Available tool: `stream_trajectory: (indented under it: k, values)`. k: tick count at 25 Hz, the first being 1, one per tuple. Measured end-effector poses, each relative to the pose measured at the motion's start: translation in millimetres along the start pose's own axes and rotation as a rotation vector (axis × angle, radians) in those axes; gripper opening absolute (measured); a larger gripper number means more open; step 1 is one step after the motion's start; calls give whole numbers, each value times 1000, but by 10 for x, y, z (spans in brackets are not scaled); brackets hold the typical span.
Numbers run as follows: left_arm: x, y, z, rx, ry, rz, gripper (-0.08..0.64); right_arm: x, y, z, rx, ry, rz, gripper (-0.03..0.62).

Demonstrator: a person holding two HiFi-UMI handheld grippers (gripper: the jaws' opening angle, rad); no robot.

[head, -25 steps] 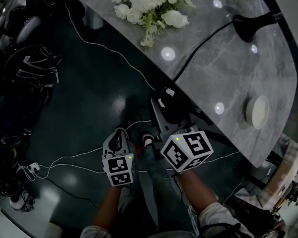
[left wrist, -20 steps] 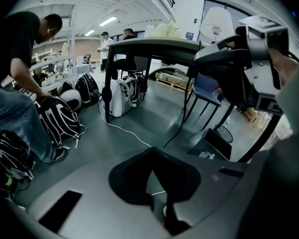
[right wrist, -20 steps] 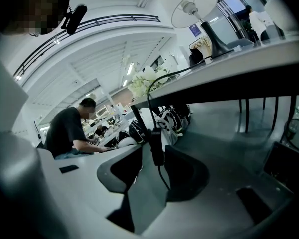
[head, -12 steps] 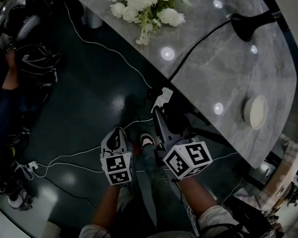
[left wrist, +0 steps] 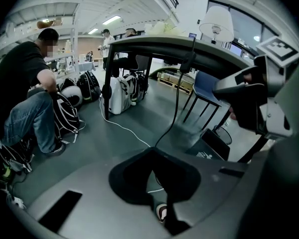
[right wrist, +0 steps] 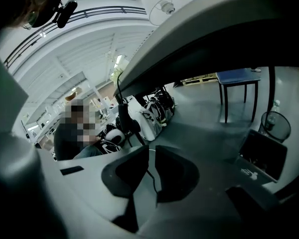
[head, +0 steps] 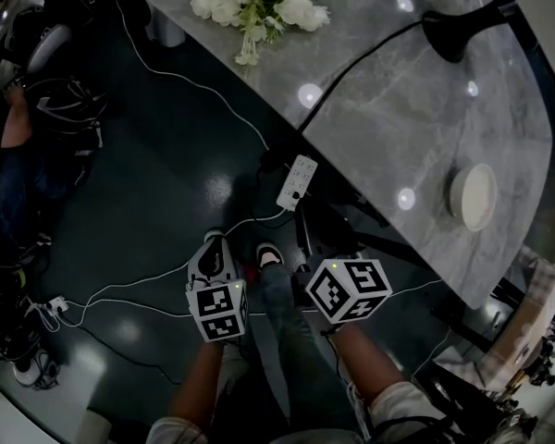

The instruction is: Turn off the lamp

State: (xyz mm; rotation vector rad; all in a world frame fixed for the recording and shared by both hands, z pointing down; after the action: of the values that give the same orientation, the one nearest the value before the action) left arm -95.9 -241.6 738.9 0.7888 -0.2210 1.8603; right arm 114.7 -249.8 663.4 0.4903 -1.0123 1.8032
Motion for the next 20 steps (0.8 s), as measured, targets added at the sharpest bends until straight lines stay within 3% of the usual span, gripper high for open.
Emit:
stream_trajectory:
  k: [10, 17, 20]
  values:
    - [53, -159, -65, 3, 3, -7, -9, 204, -167, -163, 40, 70, -30, 5]
    - [-200, -290, -402, 19, -19, -59, -9, 171, -9, -458, 27, 118, -49, 3]
    - [-470, -347, -491, 33, -58, -51, -9, 14, 103, -519, 10, 96, -62, 2]
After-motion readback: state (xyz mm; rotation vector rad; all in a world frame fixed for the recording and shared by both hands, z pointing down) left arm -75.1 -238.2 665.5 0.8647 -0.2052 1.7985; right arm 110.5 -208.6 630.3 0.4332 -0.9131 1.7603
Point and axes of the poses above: the fingertips, and each gripper's own axes: z forward along the fingers, y to its left, x out of its underside, the point moved 8 cm from there along -z, backward along the fingers
